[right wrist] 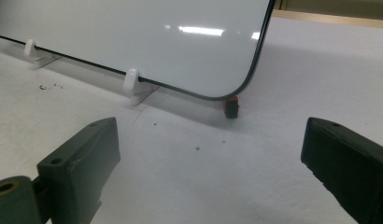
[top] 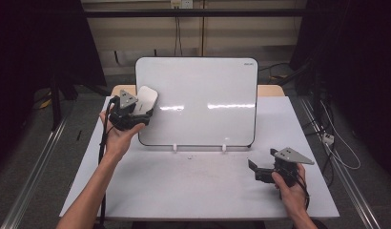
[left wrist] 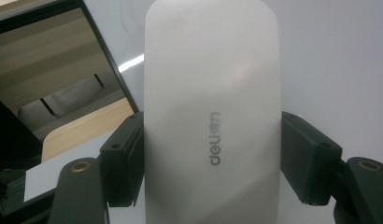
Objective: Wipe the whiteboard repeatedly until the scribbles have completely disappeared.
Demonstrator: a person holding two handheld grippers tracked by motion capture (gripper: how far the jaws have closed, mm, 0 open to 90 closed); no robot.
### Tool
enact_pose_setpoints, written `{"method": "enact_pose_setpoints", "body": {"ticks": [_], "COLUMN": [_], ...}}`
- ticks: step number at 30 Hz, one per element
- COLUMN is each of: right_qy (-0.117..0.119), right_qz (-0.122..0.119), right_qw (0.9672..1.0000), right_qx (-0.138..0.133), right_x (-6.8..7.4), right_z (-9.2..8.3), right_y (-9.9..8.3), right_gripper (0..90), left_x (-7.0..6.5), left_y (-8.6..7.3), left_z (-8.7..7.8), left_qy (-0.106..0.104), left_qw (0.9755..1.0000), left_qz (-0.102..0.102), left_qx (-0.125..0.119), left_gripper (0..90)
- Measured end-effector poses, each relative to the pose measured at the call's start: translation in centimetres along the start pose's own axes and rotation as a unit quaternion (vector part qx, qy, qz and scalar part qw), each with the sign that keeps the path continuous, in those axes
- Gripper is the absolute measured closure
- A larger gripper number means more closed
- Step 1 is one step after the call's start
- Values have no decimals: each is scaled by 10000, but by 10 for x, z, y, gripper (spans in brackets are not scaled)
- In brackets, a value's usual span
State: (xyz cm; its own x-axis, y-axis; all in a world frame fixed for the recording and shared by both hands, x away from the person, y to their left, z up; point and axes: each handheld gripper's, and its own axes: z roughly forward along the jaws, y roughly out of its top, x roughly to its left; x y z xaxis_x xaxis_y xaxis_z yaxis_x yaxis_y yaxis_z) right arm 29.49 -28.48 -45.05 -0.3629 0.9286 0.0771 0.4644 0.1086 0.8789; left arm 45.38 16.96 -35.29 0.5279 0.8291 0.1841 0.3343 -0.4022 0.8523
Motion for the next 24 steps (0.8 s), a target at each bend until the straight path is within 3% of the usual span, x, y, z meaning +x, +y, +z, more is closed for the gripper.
{"method": "enact_pose_setpoints", "body": {"ticks": [2,5,9,12,19,24], "right_qy": [25,29,28,10,0,-18], "right_qz": [-39,-40,-41,-24,-13,-14], "right_qw": [10000,10000,10000,10000,10000,10000], "right_qx": [9,36,30,18,-2,-15], "right_x": [0,0,0,-1,-2,-2], "right_z": [1,3,3,1,-2,-4], "right_y": [0,0,0,0,-1,-2], "right_gripper": [44,44,45,45,45,45], "left_x": [0,4,11,11,19,16], "left_y": [0,5,16,24,50,47], "left_z": [1,6,15,18,22,24], "left_qy": [117,300,596,682,798,798], "left_qw": [9999,9995,9978,9970,9963,9963], "left_qz": [29,-122,-116,-120,-167,-100], "left_qx": [11,-35,263,339,252,296], "left_gripper": [311,311,311,311,311,312]}}
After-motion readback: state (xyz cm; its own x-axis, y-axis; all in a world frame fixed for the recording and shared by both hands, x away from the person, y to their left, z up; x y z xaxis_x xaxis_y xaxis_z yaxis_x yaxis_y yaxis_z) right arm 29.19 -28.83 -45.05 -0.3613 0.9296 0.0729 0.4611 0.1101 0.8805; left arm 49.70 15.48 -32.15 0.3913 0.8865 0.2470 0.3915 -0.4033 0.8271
